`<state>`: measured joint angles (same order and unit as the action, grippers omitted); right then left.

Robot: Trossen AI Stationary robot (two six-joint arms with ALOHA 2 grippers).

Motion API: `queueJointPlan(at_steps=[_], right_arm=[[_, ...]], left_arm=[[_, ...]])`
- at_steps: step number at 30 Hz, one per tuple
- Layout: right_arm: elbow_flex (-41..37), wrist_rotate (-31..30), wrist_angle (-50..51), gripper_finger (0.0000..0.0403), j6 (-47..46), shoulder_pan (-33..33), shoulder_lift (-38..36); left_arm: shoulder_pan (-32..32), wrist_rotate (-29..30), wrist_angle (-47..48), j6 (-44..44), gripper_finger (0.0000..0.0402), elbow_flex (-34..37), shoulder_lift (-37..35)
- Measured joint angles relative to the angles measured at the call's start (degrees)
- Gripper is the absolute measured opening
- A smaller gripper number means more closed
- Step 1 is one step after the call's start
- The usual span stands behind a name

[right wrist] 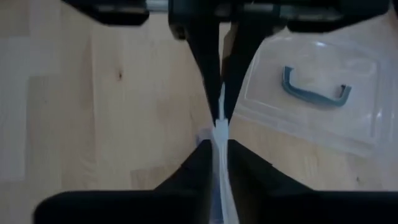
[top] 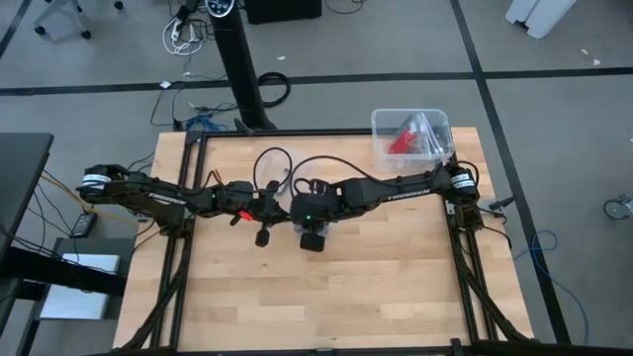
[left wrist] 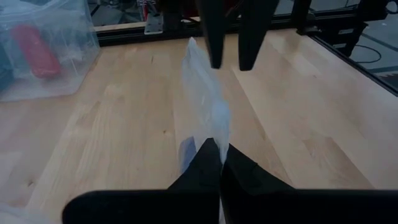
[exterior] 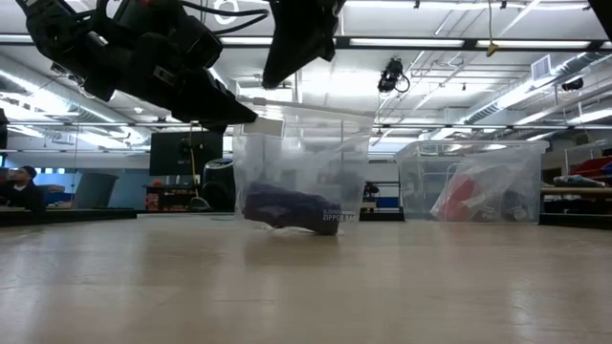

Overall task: Roll bandage
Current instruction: Close the transparent zip bag

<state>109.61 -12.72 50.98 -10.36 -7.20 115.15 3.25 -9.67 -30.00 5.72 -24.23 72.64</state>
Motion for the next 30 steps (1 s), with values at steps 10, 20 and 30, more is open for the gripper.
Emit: queueJointPlan(at_steps=[10,20,30], right_arm=[[-0.7,2.39,-4.35,0.0119,0.37,1.63,-0.01],[-3.13,6.29,-6.7,0.0109,0.44,2.08,0.16],[-3.13,6.55,-6.5,0.0101,0.51,2.81,0.14]], left_arm=[[0.0,0.0,-0.17,0.0,0.0,0.0,-0.02],[0.0,0.02,-0.13,0.0,0.0,0.0,-0.01],[0.0,0.02,-0.22,0.0,0.0,0.0,-0.02]])
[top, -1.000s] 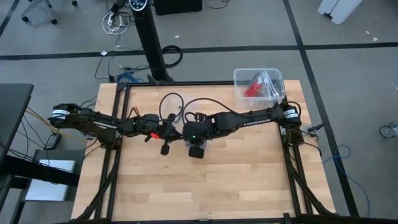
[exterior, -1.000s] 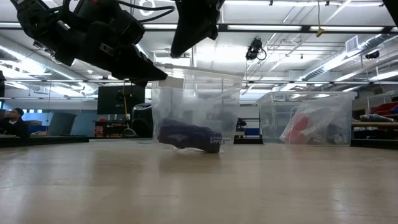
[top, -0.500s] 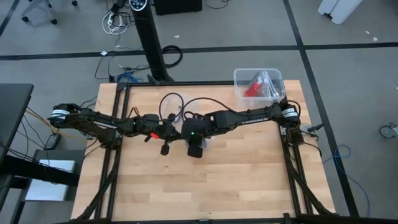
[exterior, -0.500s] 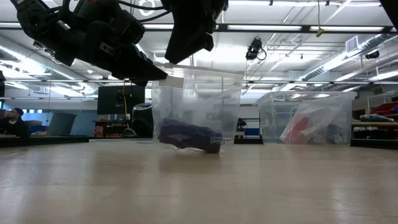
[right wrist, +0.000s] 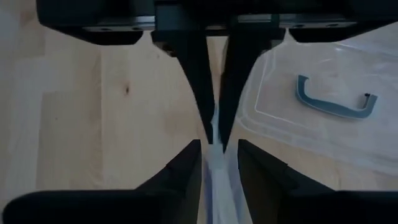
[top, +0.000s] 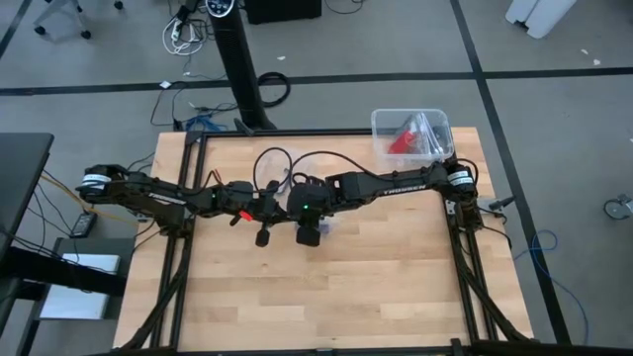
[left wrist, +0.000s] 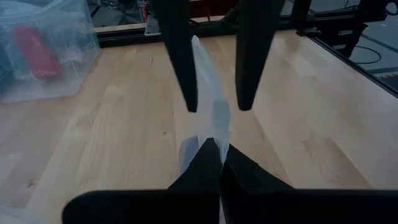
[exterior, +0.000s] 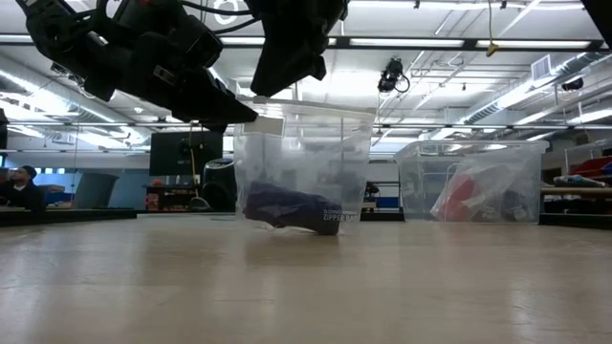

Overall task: Roll bandage
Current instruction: Close the transparent zip bag

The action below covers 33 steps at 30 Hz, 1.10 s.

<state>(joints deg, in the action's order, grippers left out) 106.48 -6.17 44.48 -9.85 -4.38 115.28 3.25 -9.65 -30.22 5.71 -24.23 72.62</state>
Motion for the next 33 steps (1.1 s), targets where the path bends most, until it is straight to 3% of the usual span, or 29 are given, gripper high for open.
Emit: queueJointPlan(at_steps=[15,27,33], right_arm=[[0.0,0.67,0.24,0.0039,-0.05,0.26,0.0],[0.0,0.93,0.37,0.009,-0.04,0.28,0.0],[-1.12,1.71,-0.74,0.0089,-0.43,0.28,-0.18]], left_arm=[[0.0,0.0,-0.21,-0.02,0.0,0.0,0.02],[0.0,0.0,-0.21,-0.02,0.0,0.0,0.02],[0.0,0.0,-0.26,-0.04,0.0,0.0,0.01]])
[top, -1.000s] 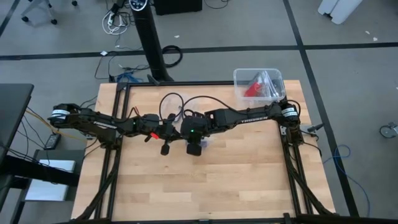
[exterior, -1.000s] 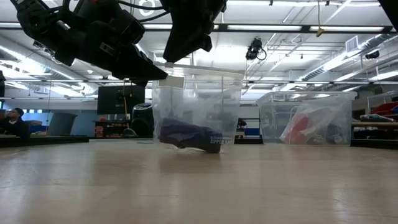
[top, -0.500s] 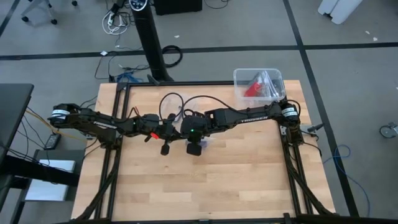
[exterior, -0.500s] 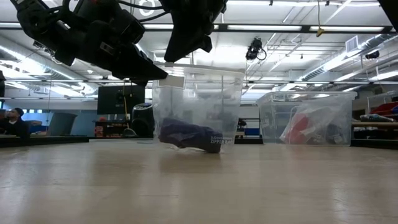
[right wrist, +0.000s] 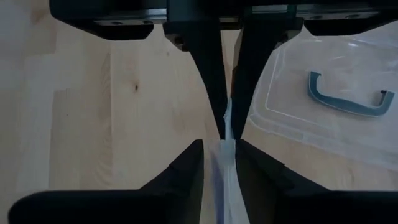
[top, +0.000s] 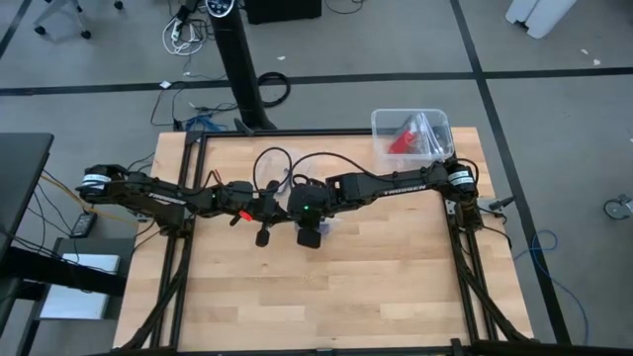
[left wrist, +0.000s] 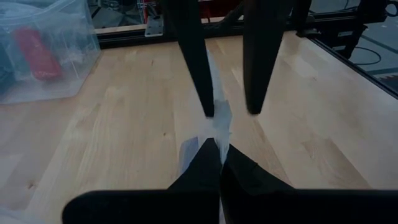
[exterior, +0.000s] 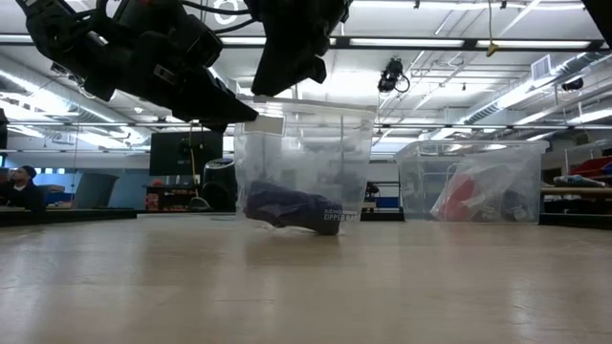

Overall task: Roll bandage
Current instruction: Close the transparent zip bag

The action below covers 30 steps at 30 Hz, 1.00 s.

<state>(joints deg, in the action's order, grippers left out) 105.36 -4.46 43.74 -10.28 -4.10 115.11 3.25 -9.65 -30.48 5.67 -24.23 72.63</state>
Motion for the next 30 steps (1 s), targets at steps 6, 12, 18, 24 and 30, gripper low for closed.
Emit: queueJointPlan(at_steps=[6,12,18,24,30], right_arm=[[-2.77,-0.05,-2.25,0.0069,-0.22,0.02,0.0],[-2.65,-0.29,-2.66,0.0029,-0.17,0.02,0.01],[-2.58,-0.31,-2.99,0.0053,-0.55,0.04,0.03],[-2.51,-0.2,-3.15,0.0108,-0.76,0.04,0.03],[-2.49,0.89,-3.08,0.0107,-1.89,0.04,0.03]], left_arm=[[0.0,0.0,0.0,-0.04,0.0,0.0,0.0],[0.0,0.0,0.02,-0.04,0.0,0.0,0.01],[0.0,0.0,0.01,-0.13,0.0,0.01,-0.01],[0.0,0.0,0.09,-0.14,0.0,0.0,0.01],[0.0,0.0,0.12,-0.15,0.0,0.01,0.01]])
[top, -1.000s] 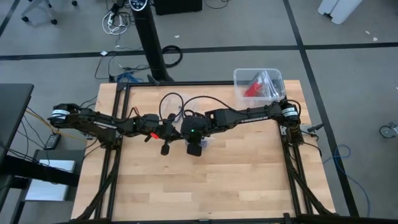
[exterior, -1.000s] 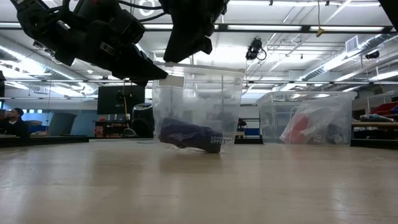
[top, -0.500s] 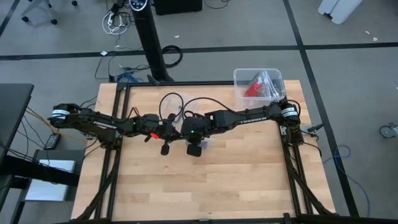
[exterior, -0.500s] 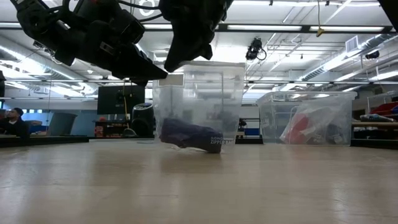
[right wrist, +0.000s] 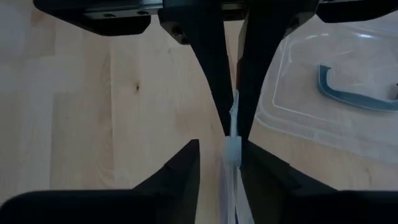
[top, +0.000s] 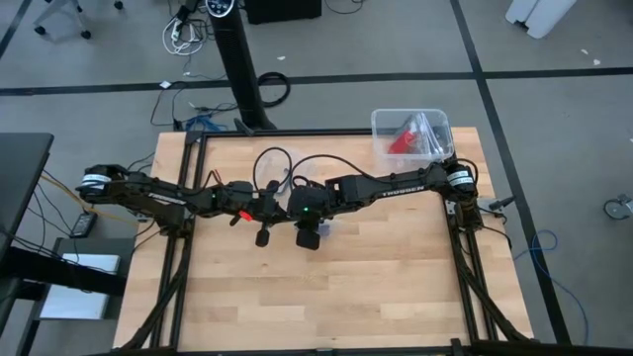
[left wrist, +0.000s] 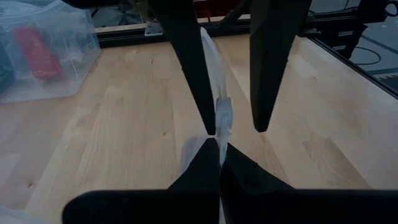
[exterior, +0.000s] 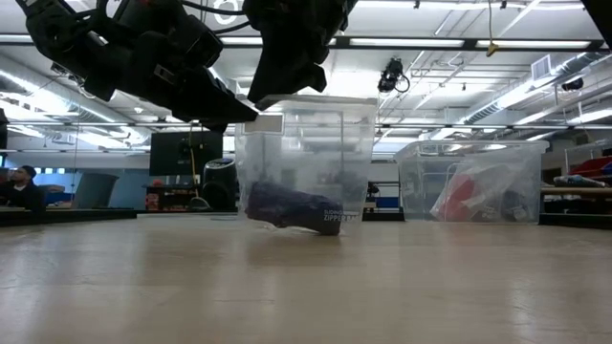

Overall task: Roll bandage
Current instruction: Close the transparent zip bag

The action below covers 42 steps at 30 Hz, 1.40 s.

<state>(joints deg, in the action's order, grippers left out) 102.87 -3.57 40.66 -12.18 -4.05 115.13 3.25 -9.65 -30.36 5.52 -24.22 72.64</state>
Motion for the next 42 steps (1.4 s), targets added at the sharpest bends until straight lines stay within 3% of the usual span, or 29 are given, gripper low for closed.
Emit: queueJointPlan(at_steps=[17,42], right_arm=[[0.0,0.15,0.27,0.0025,-0.67,0.0,0.04],[0.13,-0.05,9.54,0.0024,-1.19,-0.71,-2.32]], left_arm=[[-0.02,-0.04,0.08,-0.02,0.0,-0.01,0.0],[-0.02,-0.04,-0.46,0.0,0.0,-0.18,-0.06]])
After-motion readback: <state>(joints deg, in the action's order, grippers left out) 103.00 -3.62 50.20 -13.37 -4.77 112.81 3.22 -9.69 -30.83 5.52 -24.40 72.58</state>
